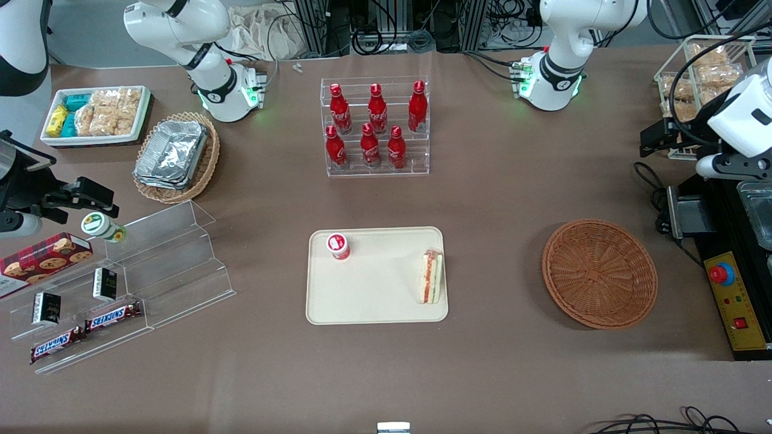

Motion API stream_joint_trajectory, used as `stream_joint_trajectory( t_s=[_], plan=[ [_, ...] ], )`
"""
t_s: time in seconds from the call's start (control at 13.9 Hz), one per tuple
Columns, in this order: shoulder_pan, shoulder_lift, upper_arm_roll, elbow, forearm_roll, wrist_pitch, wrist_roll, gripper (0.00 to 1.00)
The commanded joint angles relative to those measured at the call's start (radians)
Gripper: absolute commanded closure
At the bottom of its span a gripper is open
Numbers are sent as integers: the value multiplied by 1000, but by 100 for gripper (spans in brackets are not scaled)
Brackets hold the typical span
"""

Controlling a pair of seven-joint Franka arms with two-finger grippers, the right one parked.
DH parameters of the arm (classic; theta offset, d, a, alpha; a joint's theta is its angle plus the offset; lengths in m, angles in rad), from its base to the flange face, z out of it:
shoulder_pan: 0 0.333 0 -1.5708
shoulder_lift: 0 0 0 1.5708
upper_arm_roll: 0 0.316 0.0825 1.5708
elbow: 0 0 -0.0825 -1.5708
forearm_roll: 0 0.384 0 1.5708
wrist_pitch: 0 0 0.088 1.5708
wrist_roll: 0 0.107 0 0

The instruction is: Place sandwich from basket to tray

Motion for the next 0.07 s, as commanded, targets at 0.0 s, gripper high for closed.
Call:
stream_joint_trajectory(
  t_s=[0.0],
  plan=[
    [-17, 26, 15, 44, -43, 22, -33, 0]
  ],
)
